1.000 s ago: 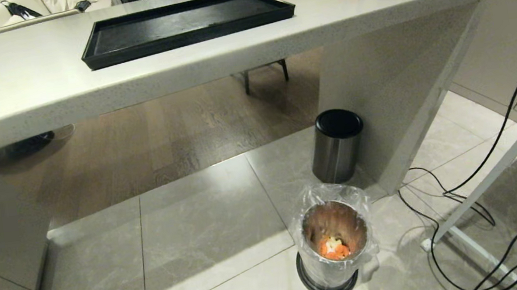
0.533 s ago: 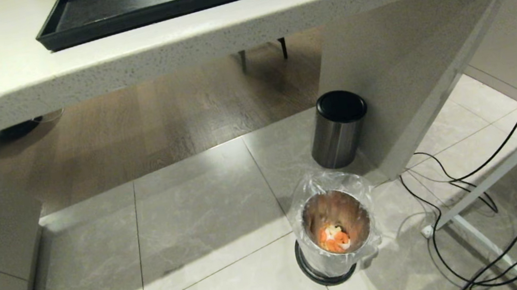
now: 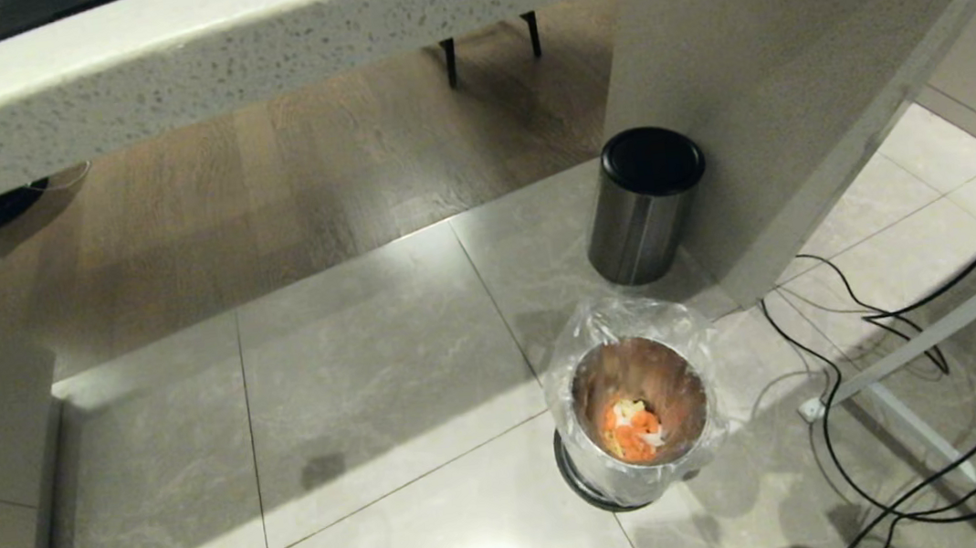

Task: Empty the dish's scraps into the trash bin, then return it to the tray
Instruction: Move the bowl over the trash can

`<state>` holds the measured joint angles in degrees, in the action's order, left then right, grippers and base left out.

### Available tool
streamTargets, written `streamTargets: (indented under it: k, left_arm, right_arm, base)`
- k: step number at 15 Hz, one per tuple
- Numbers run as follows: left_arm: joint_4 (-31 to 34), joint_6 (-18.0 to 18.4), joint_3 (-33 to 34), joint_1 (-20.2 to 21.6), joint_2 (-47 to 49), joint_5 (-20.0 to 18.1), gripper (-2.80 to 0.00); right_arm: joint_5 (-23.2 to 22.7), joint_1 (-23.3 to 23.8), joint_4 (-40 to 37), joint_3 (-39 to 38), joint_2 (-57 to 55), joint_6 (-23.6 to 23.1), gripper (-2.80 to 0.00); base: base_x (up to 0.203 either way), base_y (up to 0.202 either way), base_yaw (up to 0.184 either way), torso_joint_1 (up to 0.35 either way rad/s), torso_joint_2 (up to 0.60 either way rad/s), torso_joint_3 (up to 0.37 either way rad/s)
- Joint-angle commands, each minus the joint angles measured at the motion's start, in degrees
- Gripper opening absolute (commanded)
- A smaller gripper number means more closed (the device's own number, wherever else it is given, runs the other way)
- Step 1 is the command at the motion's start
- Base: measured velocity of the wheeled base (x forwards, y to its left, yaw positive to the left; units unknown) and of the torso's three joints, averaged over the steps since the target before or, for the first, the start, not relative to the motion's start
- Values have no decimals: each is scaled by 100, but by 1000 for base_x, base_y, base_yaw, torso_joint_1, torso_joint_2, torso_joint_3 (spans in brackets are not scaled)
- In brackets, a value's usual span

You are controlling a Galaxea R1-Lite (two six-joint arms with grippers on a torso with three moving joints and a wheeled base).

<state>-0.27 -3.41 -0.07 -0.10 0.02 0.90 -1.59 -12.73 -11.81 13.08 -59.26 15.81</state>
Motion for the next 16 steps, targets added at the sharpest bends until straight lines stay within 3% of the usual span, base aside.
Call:
streamTargets:
  k: [1, 16]
  left_arm:
    - [-8, -2, 7, 1, 6, 6, -280]
    - [-8, 25, 7, 1, 6, -3, -280]
  right_arm:
    - [1, -11, -5, -16, 2, 10, -280]
    - [9, -19, -32, -34, 63, 10, -280]
  base:
    - [0, 0, 0, 5, 5, -194]
    - [0, 0, 0, 3, 3, -197]
